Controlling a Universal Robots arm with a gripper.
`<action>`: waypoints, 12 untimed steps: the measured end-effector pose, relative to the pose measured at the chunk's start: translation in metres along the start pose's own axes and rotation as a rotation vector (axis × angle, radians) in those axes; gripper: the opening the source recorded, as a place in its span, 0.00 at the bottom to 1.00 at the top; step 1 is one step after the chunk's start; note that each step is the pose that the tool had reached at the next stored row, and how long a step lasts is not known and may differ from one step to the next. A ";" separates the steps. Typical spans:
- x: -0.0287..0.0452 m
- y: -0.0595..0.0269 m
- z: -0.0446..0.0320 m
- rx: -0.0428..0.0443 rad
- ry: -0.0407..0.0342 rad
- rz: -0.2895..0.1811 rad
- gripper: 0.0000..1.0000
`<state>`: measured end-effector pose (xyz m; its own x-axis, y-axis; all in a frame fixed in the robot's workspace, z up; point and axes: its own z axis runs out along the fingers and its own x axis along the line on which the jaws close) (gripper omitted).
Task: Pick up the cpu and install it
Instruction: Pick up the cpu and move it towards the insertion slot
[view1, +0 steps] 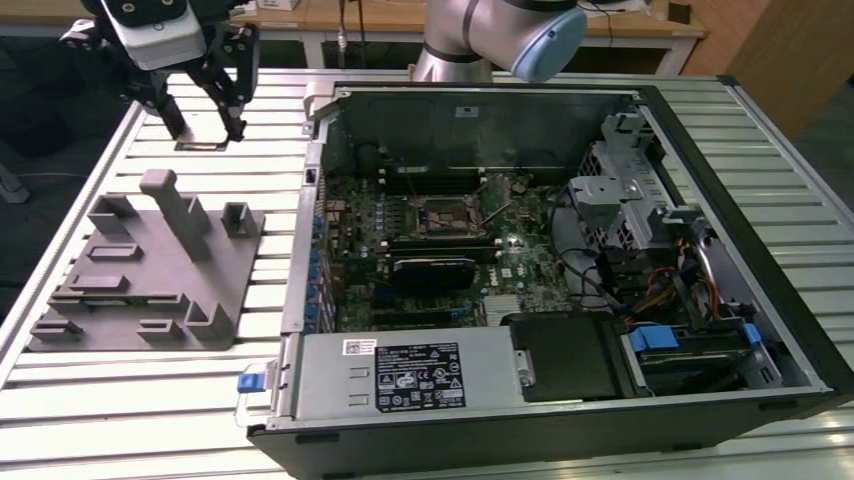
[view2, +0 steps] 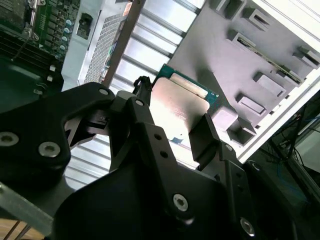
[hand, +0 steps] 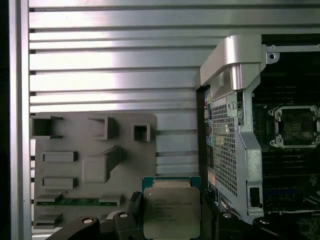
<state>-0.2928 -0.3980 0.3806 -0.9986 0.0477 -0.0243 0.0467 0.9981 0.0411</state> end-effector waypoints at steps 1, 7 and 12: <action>-0.0015 0.0001 0.0000 0.0000 0.0000 0.000 0.55; -0.0102 0.0009 0.0003 0.0000 0.0000 0.000 0.55; -0.0182 0.0015 0.0005 0.0000 0.0000 0.000 0.55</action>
<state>-0.2746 -0.3973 0.3807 -0.9986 0.0479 -0.0243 0.0468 0.9981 0.0411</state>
